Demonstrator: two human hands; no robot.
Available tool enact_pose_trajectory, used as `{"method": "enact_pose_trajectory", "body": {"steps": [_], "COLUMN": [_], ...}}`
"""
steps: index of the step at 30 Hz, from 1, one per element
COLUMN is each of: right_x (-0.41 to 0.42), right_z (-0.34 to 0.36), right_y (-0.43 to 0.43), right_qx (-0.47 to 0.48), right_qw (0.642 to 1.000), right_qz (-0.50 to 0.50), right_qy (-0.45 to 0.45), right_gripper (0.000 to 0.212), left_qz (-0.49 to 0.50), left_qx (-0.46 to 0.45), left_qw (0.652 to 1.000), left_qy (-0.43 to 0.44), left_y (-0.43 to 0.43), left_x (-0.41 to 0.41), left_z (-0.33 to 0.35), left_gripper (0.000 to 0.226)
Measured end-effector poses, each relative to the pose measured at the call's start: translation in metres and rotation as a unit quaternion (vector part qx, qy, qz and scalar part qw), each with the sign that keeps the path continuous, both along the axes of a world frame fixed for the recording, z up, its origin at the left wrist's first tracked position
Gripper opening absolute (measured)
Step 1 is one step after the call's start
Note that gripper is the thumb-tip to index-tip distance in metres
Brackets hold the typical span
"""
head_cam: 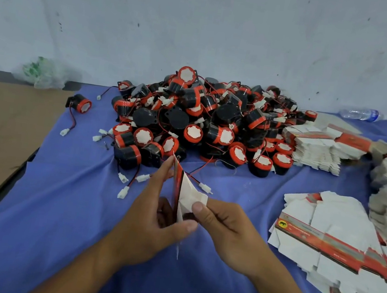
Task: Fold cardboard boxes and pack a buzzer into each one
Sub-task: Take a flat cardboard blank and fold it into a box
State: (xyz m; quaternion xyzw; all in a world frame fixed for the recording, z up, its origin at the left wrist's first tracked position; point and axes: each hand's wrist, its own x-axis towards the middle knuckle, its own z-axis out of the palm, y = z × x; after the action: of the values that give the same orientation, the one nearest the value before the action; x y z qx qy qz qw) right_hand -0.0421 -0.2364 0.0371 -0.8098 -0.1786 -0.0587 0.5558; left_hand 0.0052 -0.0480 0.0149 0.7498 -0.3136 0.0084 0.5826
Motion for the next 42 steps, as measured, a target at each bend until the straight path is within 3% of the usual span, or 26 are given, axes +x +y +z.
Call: {"method": "enact_pose_trajectory", "body": {"steps": [4,7,13,15,20,22,24,26,28,32,36,39,42], "right_x": [0.002,-0.001,-0.007,-0.007,-0.004,-0.003,-0.005,-0.006,-0.004,-0.001,0.001,0.003,0.004], "right_z": [-0.003,-0.003,0.000,0.000,-0.001,-0.003,-0.004,-0.006,-0.007,0.001,0.002,0.003,0.002], "right_y": [0.002,0.007,0.021,0.019,0.007,0.010,0.015,0.016,0.013,0.007,0.005,0.007,0.010], "right_qx": [-0.094,-0.162,-0.286,-0.302,-0.293,-0.262,-0.191,-0.122,-0.091,0.046,0.166,0.165,0.151], "right_qw": [0.988,0.968,0.907,0.897,0.859,0.881,0.948,0.988,0.994,0.995,0.978,0.972,0.967], "right_qz": [-0.058,-0.039,-0.071,-0.077,-0.204,-0.206,-0.155,-0.086,-0.059,-0.089,-0.103,-0.136,-0.168], "right_qy": [-0.104,-0.189,-0.302,-0.315,-0.368,-0.337,-0.201,-0.042,0.027,0.013,0.067,0.095,0.116], "right_gripper": [0.033,0.018,0.019,0.018,0.015,0.024,0.046,0.059,0.057,0.036,0.027,0.037,0.057], "left_qz": [0.017,0.044,0.085,0.085,0.055,0.032,0.030,0.017,-0.007,-0.024,-0.046,-0.065,-0.048], "left_qx": [-0.019,-0.010,-0.045,-0.026,-0.021,-0.049,-0.077,-0.104,-0.130,-0.129,-0.052,-0.014,0.001], "left_qw": [1.000,0.998,0.995,0.993,0.998,0.998,0.996,0.993,0.988,0.983,0.993,0.995,0.996], "left_qy": [-0.001,-0.038,-0.042,-0.076,-0.022,0.005,0.027,0.048,0.083,0.131,0.098,0.077,0.069], "left_y": [0.001,-0.004,-0.003,0.000,0.007,0.006,0.004,0.000,-0.002,-0.001,0.000,-0.001,-0.003], "left_x": [0.001,-0.003,0.002,0.003,0.007,0.006,0.001,-0.004,-0.007,-0.004,-0.006,-0.007,-0.008], "left_z": [0.002,0.004,0.005,0.007,0.014,0.014,0.013,0.011,0.009,0.008,0.007,0.007,0.008], "left_gripper": [0.082,0.086,0.097,0.094,0.098,0.093,0.084,0.074,0.071,0.067,0.062,0.052,0.073]}}
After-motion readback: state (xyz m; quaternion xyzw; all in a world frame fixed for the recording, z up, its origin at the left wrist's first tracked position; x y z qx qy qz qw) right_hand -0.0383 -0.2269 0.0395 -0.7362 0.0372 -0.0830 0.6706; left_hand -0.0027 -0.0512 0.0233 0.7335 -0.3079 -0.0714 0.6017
